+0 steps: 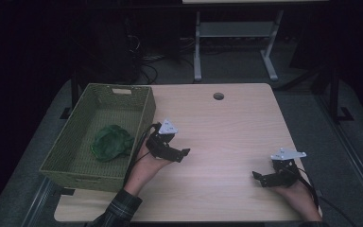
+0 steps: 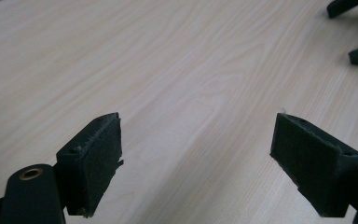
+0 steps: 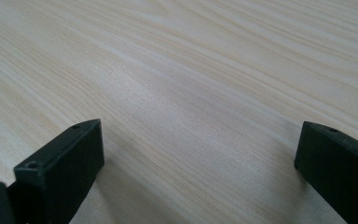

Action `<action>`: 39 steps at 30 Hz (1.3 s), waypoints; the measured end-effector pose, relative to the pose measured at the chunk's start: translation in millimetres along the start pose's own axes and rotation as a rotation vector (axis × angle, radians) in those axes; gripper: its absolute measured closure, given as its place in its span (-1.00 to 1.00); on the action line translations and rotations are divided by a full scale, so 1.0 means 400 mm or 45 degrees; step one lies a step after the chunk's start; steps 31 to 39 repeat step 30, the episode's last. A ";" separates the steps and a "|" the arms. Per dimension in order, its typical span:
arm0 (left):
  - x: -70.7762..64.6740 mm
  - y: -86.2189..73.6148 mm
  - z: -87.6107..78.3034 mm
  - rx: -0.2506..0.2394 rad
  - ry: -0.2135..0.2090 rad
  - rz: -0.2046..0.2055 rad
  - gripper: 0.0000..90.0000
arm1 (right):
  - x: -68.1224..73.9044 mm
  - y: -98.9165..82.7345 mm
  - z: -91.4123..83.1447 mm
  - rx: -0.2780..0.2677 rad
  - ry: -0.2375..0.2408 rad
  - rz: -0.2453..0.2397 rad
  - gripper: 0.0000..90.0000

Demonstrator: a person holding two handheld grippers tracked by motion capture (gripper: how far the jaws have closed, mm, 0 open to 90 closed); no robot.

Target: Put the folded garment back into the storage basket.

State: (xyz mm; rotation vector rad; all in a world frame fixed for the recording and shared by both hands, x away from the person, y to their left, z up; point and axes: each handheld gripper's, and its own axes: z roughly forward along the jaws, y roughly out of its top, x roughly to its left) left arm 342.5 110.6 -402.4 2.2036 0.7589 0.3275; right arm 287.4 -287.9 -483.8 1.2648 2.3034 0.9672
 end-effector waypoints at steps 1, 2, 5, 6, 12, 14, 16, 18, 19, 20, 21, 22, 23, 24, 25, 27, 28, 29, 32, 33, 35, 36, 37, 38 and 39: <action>-0.003 -0.007 0.010 0.008 -0.002 -0.001 -0.65 | 0.000 0.000 0.000 0.000 0.000 0.001 -0.98; -0.008 -0.023 0.031 0.021 -0.003 -0.001 -0.66 | 0.000 0.000 0.000 -0.001 0.000 0.003 -0.98; -0.011 -0.038 0.052 0.035 0.006 -0.002 -0.66 | 0.000 0.000 0.000 -0.001 0.000 0.003 -0.98; -0.013 -0.048 0.064 0.043 0.007 -0.003 -0.66 | 0.000 0.000 0.000 -0.001 0.000 0.003 -0.98; -0.017 -0.093 0.123 0.101 0.001 0.006 -0.68 | 0.000 0.000 0.000 -0.001 0.000 0.002 -0.98; -0.018 -0.104 0.133 0.100 0.012 0.010 -0.68 | 0.000 0.000 0.000 -0.001 0.000 0.003 -0.98; -0.016 -0.113 0.141 0.104 0.026 0.009 -0.68 | 0.000 0.000 0.000 -0.001 0.000 0.002 -0.98; -0.015 -0.117 0.142 0.083 0.027 0.002 -0.69 | 0.000 0.000 0.000 -0.001 0.000 0.002 -0.98; -0.015 -0.120 0.141 0.070 0.034 0.005 -0.69 | 0.000 0.000 0.000 -0.001 0.000 0.002 -0.98; -0.015 -0.123 0.141 0.060 0.033 0.005 -0.69 | 0.000 0.000 0.000 0.000 0.000 0.003 -0.98; -0.016 -0.127 0.142 0.043 0.032 0.004 -0.70 | 0.000 0.000 0.000 0.000 0.000 0.002 -0.98; -0.017 -0.128 0.142 0.038 0.029 -0.003 -0.71 | 0.000 0.000 0.000 -0.001 0.000 0.002 -0.98; -0.017 -0.128 0.142 0.038 0.029 -0.003 -0.71 | 0.000 0.000 0.000 -0.001 0.000 0.002 -0.98; -0.017 -0.128 0.143 0.040 0.027 -0.002 -0.71 | 0.000 0.000 0.000 -0.001 0.000 0.003 -0.98; -0.017 -0.128 0.143 0.040 0.026 -0.001 -0.72 | 0.000 0.000 0.000 -0.001 0.000 0.002 -0.98; -0.017 -0.128 0.142 0.044 0.025 -0.001 -0.72 | 0.000 0.000 0.000 -0.001 0.000 0.002 -0.98; -0.017 -0.128 0.142 0.044 0.025 -0.001 -0.72 | 0.000 0.000 0.000 -0.001 0.000 0.002 -0.98; -0.017 -0.128 0.142 0.044 0.024 -0.001 -0.72 | 0.000 0.000 0.000 -0.001 0.000 0.002 -0.98; -0.017 -0.128 0.142 0.044 0.024 -0.001 -0.72 | 0.000 0.000 0.000 -0.001 0.000 0.002 -0.98; -0.017 -0.128 0.142 0.044 0.024 -0.001 -0.72 | 0.000 0.000 0.000 -0.001 0.000 0.002 -0.98; -0.017 -0.128 0.142 0.044 0.024 -0.001 -0.72 | 0.000 0.000 0.000 -0.001 0.000 0.002 -0.98; -0.017 -0.128 0.142 0.044 0.024 -0.001 -0.72 | 0.000 0.000 0.000 -0.001 0.000 0.002 -0.98; -0.017 -0.128 0.142 0.044 0.024 -0.001 -0.72 | 0.000 0.000 0.000 -0.001 0.000 0.002 -0.98; -0.017 -0.128 0.142 0.044 0.024 -0.001 -0.72 | 0.000 0.000 0.000 -0.001 0.000 0.002 -0.98; -0.017 -0.128 0.142 0.044 0.024 -0.001 -0.72 | 0.000 0.000 0.000 -0.001 0.000 0.002 -0.98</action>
